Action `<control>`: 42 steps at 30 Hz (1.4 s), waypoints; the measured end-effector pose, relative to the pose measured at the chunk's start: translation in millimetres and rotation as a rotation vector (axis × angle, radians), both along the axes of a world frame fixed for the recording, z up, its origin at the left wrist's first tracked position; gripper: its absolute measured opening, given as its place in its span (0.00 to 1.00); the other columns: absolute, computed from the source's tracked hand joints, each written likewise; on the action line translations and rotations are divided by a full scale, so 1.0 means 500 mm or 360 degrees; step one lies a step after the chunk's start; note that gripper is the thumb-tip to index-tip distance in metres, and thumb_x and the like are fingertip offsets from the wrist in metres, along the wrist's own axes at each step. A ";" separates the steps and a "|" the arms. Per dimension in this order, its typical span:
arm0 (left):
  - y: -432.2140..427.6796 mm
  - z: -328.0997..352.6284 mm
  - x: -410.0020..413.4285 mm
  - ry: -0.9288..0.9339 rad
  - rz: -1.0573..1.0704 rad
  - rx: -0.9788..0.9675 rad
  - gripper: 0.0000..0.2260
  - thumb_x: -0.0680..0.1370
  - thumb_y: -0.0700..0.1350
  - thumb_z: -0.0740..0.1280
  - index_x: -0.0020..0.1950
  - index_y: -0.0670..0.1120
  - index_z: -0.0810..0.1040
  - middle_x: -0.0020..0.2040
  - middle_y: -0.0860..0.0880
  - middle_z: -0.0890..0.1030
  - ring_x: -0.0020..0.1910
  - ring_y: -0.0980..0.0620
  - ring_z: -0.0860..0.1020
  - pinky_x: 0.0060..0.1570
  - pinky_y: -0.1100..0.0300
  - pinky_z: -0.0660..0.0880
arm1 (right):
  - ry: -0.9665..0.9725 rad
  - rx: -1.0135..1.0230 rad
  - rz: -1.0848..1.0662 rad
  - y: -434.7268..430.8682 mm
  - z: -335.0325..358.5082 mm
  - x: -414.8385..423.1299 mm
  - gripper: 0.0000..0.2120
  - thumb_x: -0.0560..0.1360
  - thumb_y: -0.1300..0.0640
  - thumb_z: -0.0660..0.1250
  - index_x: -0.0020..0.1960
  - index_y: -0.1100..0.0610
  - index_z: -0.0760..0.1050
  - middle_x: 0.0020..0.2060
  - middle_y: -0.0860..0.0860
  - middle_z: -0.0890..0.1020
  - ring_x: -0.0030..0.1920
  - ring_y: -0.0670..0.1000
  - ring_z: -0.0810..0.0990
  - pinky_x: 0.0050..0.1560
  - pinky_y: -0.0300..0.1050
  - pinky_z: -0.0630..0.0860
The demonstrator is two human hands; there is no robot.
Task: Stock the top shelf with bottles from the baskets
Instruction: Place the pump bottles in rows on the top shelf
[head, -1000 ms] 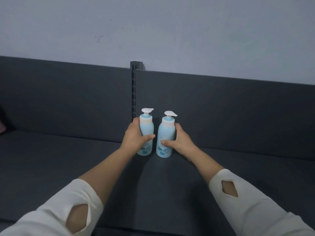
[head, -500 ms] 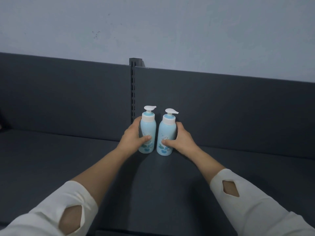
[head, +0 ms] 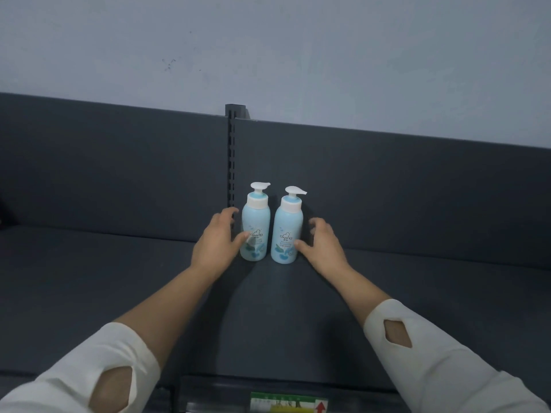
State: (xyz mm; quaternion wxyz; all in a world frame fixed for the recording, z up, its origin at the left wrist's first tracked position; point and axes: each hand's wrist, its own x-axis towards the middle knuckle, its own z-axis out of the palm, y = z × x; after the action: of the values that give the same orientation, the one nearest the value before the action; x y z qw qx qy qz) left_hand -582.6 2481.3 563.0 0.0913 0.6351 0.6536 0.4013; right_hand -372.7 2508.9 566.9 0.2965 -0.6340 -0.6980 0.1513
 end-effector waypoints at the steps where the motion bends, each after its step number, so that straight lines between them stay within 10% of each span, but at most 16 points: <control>1: -0.011 0.007 -0.005 0.0082 0.0011 0.0017 0.20 0.77 0.51 0.64 0.68 0.51 0.65 0.62 0.49 0.73 0.58 0.50 0.74 0.50 0.52 0.74 | -0.0066 0.0067 -0.0049 -0.009 0.006 0.002 0.24 0.75 0.50 0.67 0.67 0.55 0.64 0.63 0.53 0.70 0.62 0.56 0.72 0.56 0.49 0.72; 23: -0.601 -0.003 -0.126 0.0780 0.0749 -0.0317 0.10 0.80 0.52 0.59 0.52 0.48 0.76 0.50 0.49 0.77 0.52 0.47 0.76 0.46 0.54 0.73 | -0.0667 0.0700 0.1195 -0.352 0.012 -0.200 0.15 0.80 0.46 0.57 0.61 0.52 0.71 0.58 0.50 0.76 0.61 0.55 0.71 0.55 0.50 0.68; 42: -1.036 -0.360 -0.424 0.0184 0.1038 -0.1169 0.12 0.79 0.50 0.60 0.60 0.48 0.74 0.59 0.47 0.78 0.58 0.46 0.76 0.55 0.55 0.72 | -0.1114 0.0183 0.2023 -0.673 -0.368 -0.634 0.15 0.78 0.50 0.60 0.63 0.54 0.72 0.59 0.53 0.75 0.62 0.57 0.71 0.58 0.53 0.71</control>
State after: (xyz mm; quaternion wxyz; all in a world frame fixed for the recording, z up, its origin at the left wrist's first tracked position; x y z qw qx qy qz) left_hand -794.6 1963.4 382.8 0.1423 0.3445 0.9206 0.1162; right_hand -689.7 2172.4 382.8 -0.0565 -0.1006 -0.9923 0.0457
